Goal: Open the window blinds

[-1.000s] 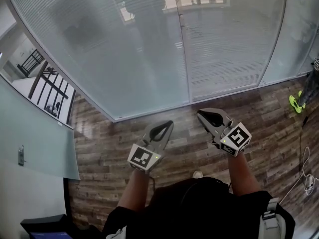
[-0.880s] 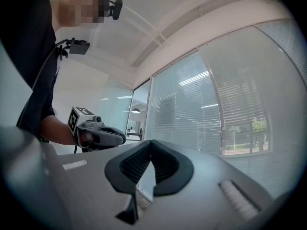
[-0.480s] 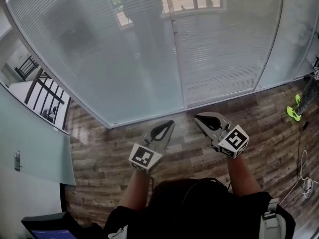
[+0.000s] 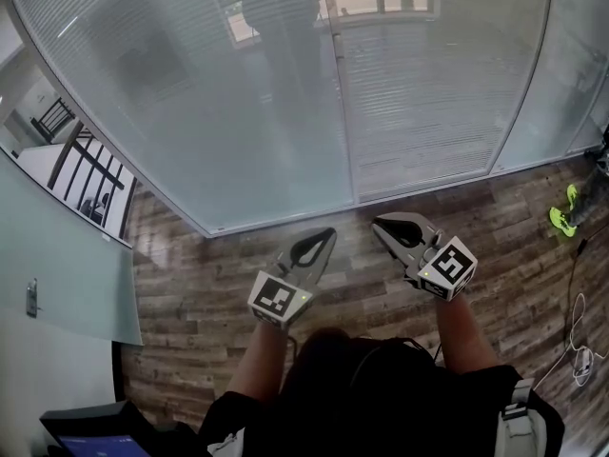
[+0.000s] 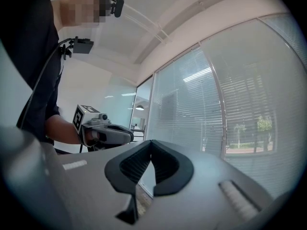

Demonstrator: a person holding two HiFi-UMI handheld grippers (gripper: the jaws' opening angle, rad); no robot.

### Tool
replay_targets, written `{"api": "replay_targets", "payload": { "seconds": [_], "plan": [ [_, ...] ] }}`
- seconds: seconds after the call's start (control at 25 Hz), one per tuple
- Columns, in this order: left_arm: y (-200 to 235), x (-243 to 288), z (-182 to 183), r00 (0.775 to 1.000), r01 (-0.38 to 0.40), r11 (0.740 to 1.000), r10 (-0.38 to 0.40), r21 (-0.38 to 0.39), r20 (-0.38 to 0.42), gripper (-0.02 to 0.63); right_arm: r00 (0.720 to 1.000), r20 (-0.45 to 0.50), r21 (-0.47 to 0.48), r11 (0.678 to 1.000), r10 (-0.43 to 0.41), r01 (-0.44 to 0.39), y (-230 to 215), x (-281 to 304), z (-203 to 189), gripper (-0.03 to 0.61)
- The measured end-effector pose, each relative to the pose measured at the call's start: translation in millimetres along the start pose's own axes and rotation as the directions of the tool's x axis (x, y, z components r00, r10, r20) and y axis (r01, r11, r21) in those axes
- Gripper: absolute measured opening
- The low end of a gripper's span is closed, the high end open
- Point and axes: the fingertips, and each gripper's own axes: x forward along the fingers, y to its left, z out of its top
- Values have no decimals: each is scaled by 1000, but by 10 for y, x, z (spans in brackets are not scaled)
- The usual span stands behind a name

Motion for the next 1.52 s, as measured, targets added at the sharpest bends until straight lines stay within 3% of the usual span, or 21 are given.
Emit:
{"api": "replay_targets", "payload": {
  "seconds": [0.96,1.2,1.52],
  "plan": [
    [314,340,-30,999,20,999,-21,-29,-36,5,1000,-3,12,1000,-6,6,-426,277,-113,6],
    [558,465,-147,1000,12,1000,-12,-8,1,5,1000,-8,16,1000,-3,3,-586,452,-147,6],
    [875,675,-167,999,35,999,-35,-11,-14,5,1000,-21,6,1000,-2,3,-845,717,-188,6]
  ]
}}
